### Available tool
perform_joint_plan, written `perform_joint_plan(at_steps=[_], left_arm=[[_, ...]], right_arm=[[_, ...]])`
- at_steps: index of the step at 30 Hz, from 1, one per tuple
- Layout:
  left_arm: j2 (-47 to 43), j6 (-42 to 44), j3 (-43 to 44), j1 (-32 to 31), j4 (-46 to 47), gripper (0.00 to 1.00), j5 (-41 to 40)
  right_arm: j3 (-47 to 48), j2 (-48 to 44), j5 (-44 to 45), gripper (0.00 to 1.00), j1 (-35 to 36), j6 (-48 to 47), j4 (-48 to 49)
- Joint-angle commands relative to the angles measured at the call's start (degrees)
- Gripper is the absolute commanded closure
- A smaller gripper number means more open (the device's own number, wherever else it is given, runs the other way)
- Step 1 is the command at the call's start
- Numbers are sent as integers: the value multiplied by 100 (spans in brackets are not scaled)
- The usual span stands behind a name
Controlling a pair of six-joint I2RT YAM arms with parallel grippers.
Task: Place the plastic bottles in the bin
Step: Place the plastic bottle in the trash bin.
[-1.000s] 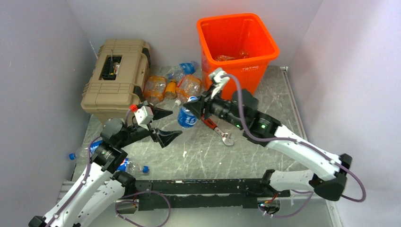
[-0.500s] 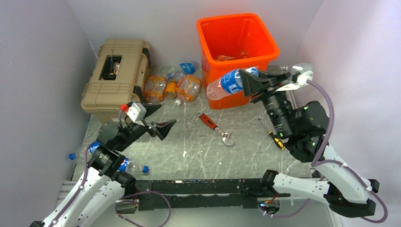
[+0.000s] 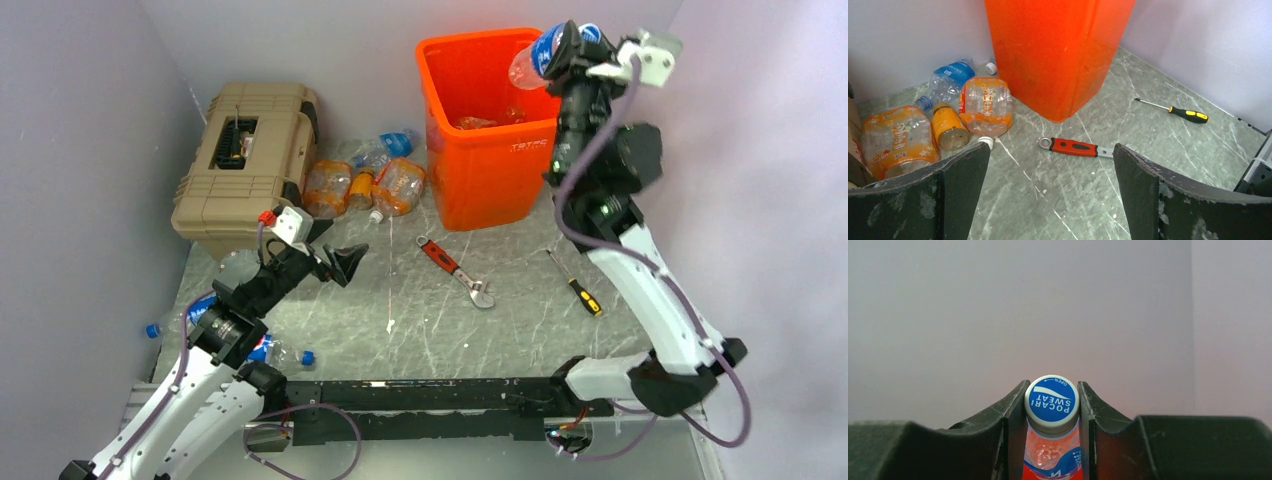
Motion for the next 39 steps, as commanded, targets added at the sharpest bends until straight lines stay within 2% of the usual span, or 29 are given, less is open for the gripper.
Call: perform_joint_plan(at_steps=[1,7,11,14,18,22,32,33,35,36,37,38,39], left_arm=[[-129,13,149,-23,128,0,-292],[-330,23,143,-23,46,0,-935],[-330,27,148,-23,45,1,-941],[-250,7,185,-23,46,1,-764],[-186,-9,218,-23,45,0,-703],[-175,5,214,-23,45,1,-769],[-107,14,223,-23,-69,1,-664],[-100,10,223,-23,-74,1,-654],[-89,0,231,-23,-78,1,-642],[-80,-2,232,-17,-78,1,-636],[-76,2,232,-25,-78,1,-630],[-67,-3,232,-23,-80,1,-618],[-62,-3,232,-23,-78,1,-611]], right_arm=[[703,702,-322,100,-830,734,-544],[946,1486,-1137,100,-1658,2133,-1231],[1085,1966,-1669,100,-1849,2736,-1700],[1399,2390,-1946,100,-1883,2879,-2191],[1177,2537,-1964,100,-1883,2878,-2203],[1592,2945,-1867,100,-1887,2772,-2994],[1564,3208,-1881,100,-1857,2723,-3624],[1566,3205,-1925,96,-1850,2743,-3682],[1568,3151,-2034,68,-1827,2770,-3724],[1603,3122,-2064,58,-1811,2764,-3741],[1671,3106,-2066,54,-1787,2754,-3769],[1757,3092,-2052,55,-1772,2736,-3797],[1828,3063,-1980,67,-1743,2701,-3806]])
